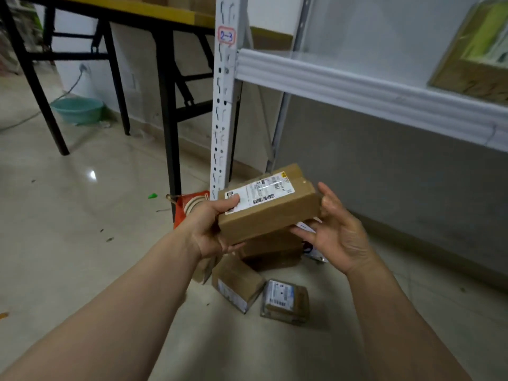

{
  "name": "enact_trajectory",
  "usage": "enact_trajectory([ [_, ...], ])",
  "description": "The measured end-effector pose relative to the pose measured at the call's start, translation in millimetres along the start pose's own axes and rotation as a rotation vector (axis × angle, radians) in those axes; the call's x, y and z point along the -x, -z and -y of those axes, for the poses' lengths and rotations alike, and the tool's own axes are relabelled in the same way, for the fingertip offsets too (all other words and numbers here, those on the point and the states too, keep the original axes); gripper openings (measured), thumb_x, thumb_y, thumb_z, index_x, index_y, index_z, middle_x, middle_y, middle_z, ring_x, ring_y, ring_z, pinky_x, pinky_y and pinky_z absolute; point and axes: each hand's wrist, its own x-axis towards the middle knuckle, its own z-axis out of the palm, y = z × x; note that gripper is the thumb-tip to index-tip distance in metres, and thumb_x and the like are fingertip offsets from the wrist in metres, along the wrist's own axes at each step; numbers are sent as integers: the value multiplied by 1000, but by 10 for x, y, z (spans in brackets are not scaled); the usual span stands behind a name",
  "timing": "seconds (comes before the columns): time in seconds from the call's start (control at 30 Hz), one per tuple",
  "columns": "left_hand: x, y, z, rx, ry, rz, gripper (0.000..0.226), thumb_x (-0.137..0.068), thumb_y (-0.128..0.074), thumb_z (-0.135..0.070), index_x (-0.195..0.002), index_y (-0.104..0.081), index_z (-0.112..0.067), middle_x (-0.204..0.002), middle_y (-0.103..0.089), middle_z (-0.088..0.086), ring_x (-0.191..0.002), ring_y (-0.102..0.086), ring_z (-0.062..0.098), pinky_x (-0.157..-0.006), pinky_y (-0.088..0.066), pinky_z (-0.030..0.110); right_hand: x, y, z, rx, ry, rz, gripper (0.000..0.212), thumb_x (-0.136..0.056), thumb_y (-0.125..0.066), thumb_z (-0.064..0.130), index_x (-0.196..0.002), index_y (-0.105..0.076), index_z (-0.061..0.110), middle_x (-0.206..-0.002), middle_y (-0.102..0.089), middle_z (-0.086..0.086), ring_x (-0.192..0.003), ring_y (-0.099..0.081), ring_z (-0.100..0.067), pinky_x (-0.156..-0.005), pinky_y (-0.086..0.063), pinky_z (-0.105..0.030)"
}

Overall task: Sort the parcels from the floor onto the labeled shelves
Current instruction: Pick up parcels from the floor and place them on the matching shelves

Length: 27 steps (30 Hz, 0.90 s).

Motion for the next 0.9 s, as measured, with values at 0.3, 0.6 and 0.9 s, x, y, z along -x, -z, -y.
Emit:
enact_trajectory([
  [0.3, 22, -96, -159, -202, -285, 234, 75, -76, -77, -3, -143, -44, -8, -135, -59, 21, -123, -58, 40, -103, -46, 52, 99, 12, 343, 308, 98, -69, 70, -78, -71, 34, -143, -45, 35, -110, -75, -1, -116, -66, -22, -86, -57, -50],
  [0.6, 84, -203, -252, -379, -408, 309, 89, -64, -80, 4, -141, -41, -20, -130, -61, 24, -119, -61, 42, -99, -49, 56, 92, -55, 390, 519, 153, -51, 74, -77, -77, 35, -142, -42, 39, -112, -76, 1, -104, -72, -17, -84, -60, -45],
  [0.9, 193, -404, -329, -438, -512, 334, 81, -74, -71, 11, -142, -41, -21, -127, -62, 25, -114, -64, 40, -89, -57, 49, 167, -161, 523, 502, 223, -12, 84, -64, -87, 21, -137, -45, 25, -119, -73, -3, -107, -71, -24, -71, -60, -34],
])
